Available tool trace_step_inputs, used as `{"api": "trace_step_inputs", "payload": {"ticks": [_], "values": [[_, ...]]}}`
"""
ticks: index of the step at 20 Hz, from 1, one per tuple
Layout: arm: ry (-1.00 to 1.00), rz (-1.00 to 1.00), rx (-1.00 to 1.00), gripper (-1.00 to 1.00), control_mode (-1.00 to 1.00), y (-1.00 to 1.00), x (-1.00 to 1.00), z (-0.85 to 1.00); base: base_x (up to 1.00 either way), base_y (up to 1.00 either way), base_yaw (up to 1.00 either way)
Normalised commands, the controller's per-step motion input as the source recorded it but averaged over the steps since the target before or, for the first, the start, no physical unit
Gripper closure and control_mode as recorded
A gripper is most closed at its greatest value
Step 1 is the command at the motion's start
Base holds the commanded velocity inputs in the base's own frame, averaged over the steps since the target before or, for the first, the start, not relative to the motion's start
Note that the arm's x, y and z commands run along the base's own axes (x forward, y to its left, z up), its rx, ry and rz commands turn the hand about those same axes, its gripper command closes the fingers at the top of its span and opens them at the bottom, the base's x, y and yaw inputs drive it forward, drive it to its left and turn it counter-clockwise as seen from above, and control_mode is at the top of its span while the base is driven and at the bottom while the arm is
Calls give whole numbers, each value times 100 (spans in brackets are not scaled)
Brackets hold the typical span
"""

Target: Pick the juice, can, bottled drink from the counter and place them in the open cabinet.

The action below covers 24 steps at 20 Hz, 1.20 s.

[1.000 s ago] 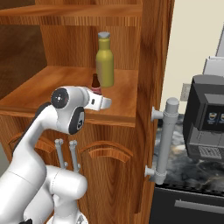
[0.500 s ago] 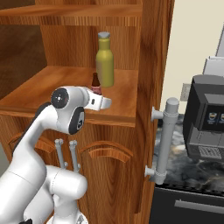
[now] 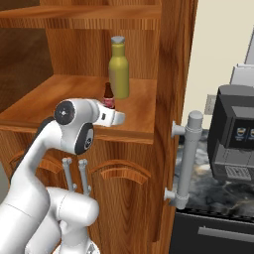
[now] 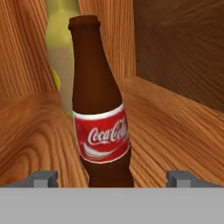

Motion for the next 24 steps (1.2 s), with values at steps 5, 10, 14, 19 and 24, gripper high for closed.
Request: {"api": "trace_step_inputs", "payload": {"ticks": [5,10,14,19,24], "values": [[0,0,2,-100,-100,0,-78,42,0,0,0],[0,0,1,-100,-100,0,-58,63,0,0,0],[2,0,0,-100,-100,0,-53,66,0,0,0],[16,1,0,-100,-100,0,-73,37,0,0,0],[22,6,3,-100,-100,1,-80,2,0,0,0]]}}
